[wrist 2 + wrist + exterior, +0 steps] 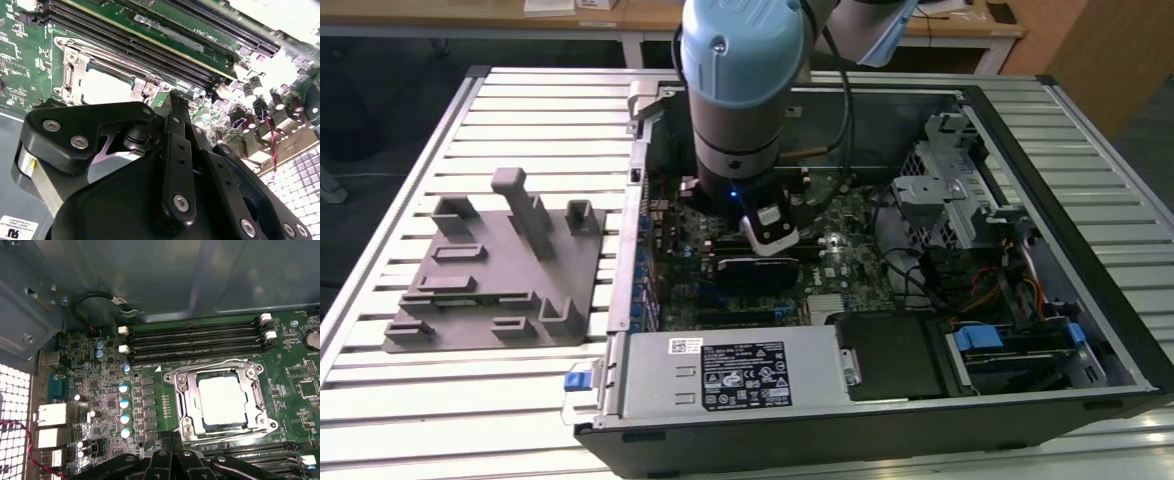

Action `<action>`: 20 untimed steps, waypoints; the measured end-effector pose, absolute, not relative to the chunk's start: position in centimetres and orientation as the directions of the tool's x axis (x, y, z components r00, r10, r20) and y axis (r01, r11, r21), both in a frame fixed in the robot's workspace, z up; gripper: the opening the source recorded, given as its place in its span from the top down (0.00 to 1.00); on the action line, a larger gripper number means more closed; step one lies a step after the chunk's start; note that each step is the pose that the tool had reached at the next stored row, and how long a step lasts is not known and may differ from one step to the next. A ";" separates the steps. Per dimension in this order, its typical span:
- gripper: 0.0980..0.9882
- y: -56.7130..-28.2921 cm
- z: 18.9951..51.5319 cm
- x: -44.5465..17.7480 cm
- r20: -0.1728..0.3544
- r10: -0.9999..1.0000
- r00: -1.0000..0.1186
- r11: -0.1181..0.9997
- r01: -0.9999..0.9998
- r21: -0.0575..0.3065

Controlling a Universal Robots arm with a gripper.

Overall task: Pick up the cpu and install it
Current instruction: 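Install the second cpu locking lever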

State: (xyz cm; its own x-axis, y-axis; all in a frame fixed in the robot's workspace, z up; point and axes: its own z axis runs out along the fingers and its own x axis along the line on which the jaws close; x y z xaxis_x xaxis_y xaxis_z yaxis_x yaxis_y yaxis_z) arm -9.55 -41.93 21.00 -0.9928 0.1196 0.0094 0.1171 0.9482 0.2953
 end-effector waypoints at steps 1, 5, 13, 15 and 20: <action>0.99 -41.8 21.0 -9.5 0.009 0.121 -0.993 0.949 0.118 0.291; 0.99 -41.3 21.0 -9.3 0.006 0.124 -0.992 0.955 0.121 0.271; 0.99 -40.4 21.0 -8.7 -0.001 0.129 -0.992 0.968 0.125 0.219; 0.99 -40.2 21.0 -8.4 -0.002 0.129 -0.992 0.970 0.126 0.206; 0.99 -39.5 21.0 -7.8 -0.005 0.130 -0.991 0.975 0.127 0.183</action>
